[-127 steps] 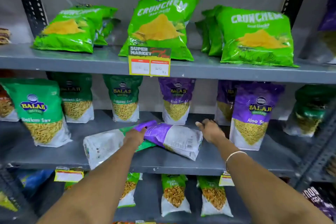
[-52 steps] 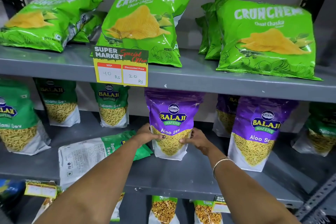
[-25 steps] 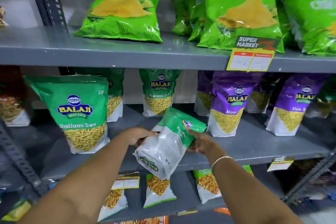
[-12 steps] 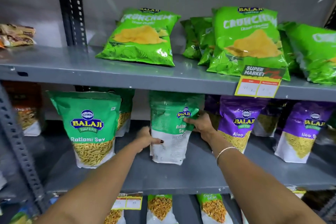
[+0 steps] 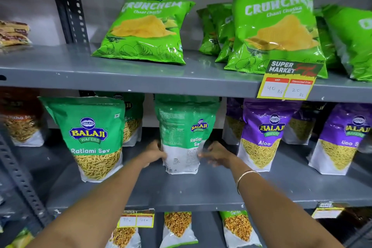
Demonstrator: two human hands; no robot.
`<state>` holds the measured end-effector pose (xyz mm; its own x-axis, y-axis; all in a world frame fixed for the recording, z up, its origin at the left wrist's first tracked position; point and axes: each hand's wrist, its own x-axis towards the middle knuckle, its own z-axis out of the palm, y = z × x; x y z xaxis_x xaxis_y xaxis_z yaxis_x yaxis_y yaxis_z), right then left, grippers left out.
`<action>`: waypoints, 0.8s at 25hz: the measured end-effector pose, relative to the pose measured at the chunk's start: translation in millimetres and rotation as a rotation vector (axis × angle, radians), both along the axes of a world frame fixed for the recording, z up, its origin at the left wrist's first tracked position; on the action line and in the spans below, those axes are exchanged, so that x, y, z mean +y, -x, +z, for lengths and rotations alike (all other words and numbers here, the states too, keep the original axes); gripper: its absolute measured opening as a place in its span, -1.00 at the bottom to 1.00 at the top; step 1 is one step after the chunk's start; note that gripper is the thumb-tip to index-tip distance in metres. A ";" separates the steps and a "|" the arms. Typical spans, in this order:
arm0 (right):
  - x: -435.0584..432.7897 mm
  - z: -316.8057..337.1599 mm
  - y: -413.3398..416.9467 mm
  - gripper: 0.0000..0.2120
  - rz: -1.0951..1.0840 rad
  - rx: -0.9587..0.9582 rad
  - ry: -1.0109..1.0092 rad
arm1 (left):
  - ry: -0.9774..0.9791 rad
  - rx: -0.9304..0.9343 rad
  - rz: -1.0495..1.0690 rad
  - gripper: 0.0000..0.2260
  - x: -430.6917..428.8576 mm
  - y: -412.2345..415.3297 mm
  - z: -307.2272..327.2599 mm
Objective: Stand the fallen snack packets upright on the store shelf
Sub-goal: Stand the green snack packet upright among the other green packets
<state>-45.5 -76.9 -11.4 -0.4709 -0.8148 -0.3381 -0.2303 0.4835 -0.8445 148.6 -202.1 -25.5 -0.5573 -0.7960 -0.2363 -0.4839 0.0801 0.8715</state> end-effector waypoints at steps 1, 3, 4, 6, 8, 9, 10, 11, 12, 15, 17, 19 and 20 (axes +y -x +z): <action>1.9 -4.4 -3.0 -0.72 0.014 -0.010 -0.045 | -0.043 -0.018 -0.016 -0.63 0.6 -3.4 3.3; -3.2 -9.3 -7.2 -0.68 -0.034 -0.019 -0.017 | -0.162 -0.021 -0.026 -0.76 4.6 -9.0 10.7; -5.9 -8.6 -10.6 -0.68 -0.100 -0.025 0.043 | -0.213 -0.017 -0.040 -0.71 5.0 -11.1 12.4; -10.8 -9.7 -12.5 -0.79 -0.175 -0.036 0.114 | -0.277 -0.042 -0.115 -0.59 5.5 -14.1 13.9; -7.8 -6.0 -17.4 -0.79 -0.102 -0.091 0.141 | -0.274 -0.076 -0.188 -0.48 8.0 -11.9 12.1; -6.4 -7.7 -17.2 -0.69 -0.042 -0.084 0.156 | -0.227 -0.080 -0.190 -0.41 9.8 -8.3 10.1; -4.5 -9.9 -16.3 -0.56 -0.004 -0.015 0.143 | -0.155 -0.079 -0.172 -0.31 12.4 -4.0 9.2; -3.0 -13.4 -14.5 -0.43 0.005 0.053 0.140 | -0.095 -0.068 -0.149 -0.21 14.7 0.9 9.0; -0.7 -16.6 -12.5 -0.39 0.012 0.070 0.120 | -0.052 -0.052 -0.137 -0.14 15.1 6.3 8.1; 6.1 -21.5 -13.4 -0.47 0.083 -0.060 0.062 | -0.053 -0.015 -0.143 -0.05 13.9 17.9 6.8; 6.9 -19.9 -14.4 -0.33 0.147 -0.096 0.053 | -0.057 -0.006 -0.127 -0.05 17.1 23.7 6.1; 4.4 -18.6 -17.3 -0.10 0.210 -0.069 0.086 | -0.034 0.002 -0.096 -0.07 23.0 28.6 5.5; 2.8 -17.7 -18.0 -0.02 0.219 -0.052 0.100 | -0.020 0.005 -0.094 -0.05 23.8 30.2 4.6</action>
<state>-27.5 -74.1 -29.1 -0.2631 -0.9262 -0.2699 -0.2756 0.3402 -0.8990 118.3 -178.4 -20.9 -0.6306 -0.7352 -0.2487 -0.4707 0.1074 0.8758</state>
